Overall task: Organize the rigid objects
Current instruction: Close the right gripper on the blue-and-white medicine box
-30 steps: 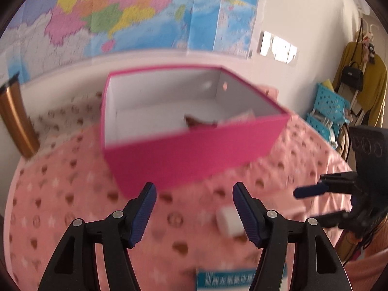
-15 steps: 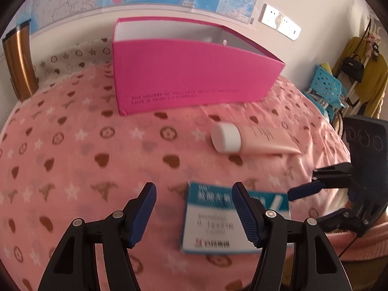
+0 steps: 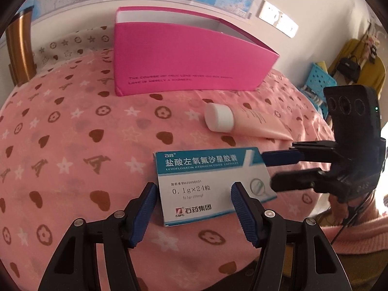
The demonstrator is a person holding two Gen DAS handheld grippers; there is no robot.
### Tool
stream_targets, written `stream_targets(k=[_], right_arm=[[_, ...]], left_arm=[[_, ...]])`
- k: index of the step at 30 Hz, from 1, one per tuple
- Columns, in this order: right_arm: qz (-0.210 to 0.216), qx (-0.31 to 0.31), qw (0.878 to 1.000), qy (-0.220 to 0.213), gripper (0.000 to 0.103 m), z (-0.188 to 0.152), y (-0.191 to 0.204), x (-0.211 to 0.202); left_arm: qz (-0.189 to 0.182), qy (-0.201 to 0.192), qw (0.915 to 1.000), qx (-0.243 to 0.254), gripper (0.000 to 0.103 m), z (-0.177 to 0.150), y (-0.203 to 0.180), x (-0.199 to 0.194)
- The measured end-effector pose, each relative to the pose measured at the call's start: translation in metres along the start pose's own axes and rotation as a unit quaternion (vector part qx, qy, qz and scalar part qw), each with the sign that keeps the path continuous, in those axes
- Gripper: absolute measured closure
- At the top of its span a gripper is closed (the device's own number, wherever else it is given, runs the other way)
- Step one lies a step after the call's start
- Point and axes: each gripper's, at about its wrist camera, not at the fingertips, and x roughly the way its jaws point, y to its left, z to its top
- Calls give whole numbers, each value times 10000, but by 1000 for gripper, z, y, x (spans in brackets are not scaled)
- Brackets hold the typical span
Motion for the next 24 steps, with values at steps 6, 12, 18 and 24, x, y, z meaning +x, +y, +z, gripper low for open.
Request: stream_targets(k=[6, 12, 18, 24], right_arm=[[-89, 61, 9999, -127, 50, 17, -8, 15], [-314, 23, 9993, -184, 51, 28, -15, 21], [-537, 111, 9979, -340, 51, 43, -25, 19], [-656, 155, 9971, -351, 51, 42, -29, 16]], left_arm=[[220, -116, 9995, -184, 39, 9, 11, 4], [258, -196, 9990, -293, 44, 20, 19, 11], [219, -220, 9989, -360, 44, 31, 19, 20], [310, -237, 9985, -384, 44, 30, 23, 19]])
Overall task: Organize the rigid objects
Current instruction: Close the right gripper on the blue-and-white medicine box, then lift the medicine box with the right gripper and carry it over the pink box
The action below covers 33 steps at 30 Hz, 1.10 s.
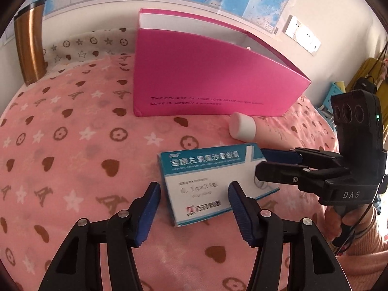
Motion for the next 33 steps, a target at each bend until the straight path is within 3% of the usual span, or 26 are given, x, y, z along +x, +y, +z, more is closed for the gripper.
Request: stream_targets(k=[7, 12, 33], right_arm=[[-56, -129, 9999, 35, 51, -6, 8, -1], [-140, -160, 9998, 61, 57, -3, 12, 4], [-77, -431, 9977, -510, 57, 27, 36, -41]], left_arm=[[-89, -1, 10000, 22, 61, -8, 3, -10], [-26, 4, 10000, 58, 61, -8, 0, -11], [-191, -520, 9980, 294, 61, 24, -10, -47]])
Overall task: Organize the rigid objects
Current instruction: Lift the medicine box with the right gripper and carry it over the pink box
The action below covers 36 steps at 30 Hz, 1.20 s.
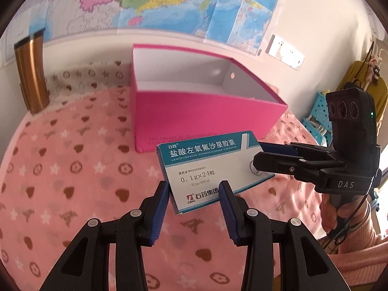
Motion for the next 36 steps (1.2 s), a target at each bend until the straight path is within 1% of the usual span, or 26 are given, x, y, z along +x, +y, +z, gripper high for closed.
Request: stream_targets(k=[4, 11, 21, 26, 36], right_arm=[[-55, -75, 9999, -123, 57, 9, 1, -7], [-87, -52, 9995, -297, 57, 21, -5, -17], [-100, -84, 9989, -460, 57, 33, -7, -28], [-129, -138, 9983, -546, 57, 44, -8, -30], [-191, -207, 9973, -681, 57, 66, -14, -29]], left_arm=[[64, -119, 9998, 121, 61, 11, -5, -2], [63, -270, 9993, 236, 61, 27, -10, -5], [177, -460, 9980, 399, 61, 49, -14, -7], [232, -593, 9969, 457, 61, 61, -14, -9], [382, -656, 9953, 597, 61, 81, -14, -2]])
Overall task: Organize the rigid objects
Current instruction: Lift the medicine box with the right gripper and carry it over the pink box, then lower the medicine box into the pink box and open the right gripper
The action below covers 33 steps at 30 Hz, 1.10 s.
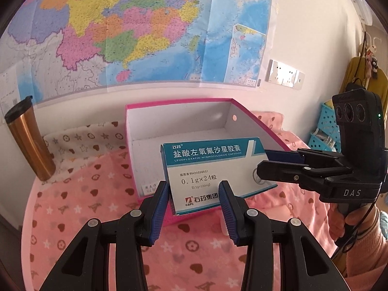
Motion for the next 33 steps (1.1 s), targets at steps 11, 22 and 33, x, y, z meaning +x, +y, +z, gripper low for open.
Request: stream_targets(k=[11, 22, 33], right_arm=[[-21, 109, 9999, 2, 57, 7, -13, 10], [-73, 132, 9999, 44, 57, 11, -19, 17], [-97, 161, 9998, 119, 57, 18, -26, 29]], left_arm=[[100, 41, 9999, 20, 61, 12, 3, 14], [103, 111, 9999, -32, 61, 19, 7, 27], [148, 250, 9994, -174, 61, 23, 16, 42]])
